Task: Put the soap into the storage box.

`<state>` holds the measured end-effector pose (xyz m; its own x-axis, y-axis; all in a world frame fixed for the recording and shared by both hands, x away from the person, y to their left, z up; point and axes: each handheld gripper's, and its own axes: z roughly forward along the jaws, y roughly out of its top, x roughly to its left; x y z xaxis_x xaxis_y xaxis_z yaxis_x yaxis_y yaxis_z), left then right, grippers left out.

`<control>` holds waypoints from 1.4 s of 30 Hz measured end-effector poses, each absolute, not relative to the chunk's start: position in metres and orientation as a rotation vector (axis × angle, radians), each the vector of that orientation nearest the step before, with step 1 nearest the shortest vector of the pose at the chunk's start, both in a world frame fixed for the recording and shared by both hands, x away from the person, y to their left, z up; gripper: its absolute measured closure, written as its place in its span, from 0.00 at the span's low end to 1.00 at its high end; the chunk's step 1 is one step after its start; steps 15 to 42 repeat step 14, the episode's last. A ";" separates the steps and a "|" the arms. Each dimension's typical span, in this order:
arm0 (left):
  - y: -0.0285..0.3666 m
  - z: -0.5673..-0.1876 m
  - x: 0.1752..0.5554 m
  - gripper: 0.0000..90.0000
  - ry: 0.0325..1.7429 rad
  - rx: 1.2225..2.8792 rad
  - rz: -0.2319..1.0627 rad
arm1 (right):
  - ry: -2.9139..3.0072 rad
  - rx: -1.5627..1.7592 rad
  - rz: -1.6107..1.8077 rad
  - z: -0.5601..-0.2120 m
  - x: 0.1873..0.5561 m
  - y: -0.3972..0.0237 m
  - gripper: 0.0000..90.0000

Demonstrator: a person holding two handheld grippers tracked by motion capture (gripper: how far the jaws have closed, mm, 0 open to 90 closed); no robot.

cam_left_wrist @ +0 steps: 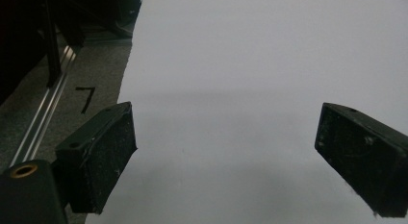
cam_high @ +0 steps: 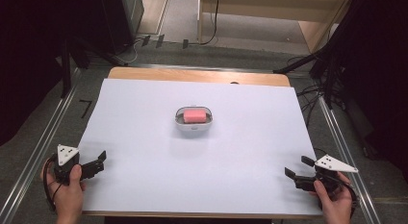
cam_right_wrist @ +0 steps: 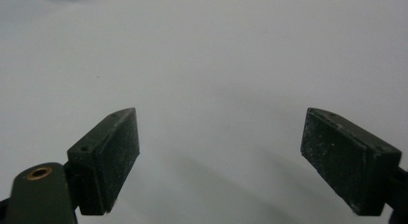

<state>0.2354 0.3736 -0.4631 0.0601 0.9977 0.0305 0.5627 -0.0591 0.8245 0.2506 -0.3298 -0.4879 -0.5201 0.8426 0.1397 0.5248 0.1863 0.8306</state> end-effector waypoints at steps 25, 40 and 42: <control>0.375 -0.463 0.234 0.08 1.568 1.680 0.860 | 2.071 1.263 1.249 -0.488 0.242 -0.330 0.18; 0.375 -0.463 0.234 0.08 1.568 1.680 0.860 | 2.071 1.263 1.249 -0.488 0.242 -0.330 0.18; 0.375 -0.463 0.234 0.08 1.568 1.680 0.860 | 2.071 1.263 1.249 -0.488 0.242 -0.330 0.18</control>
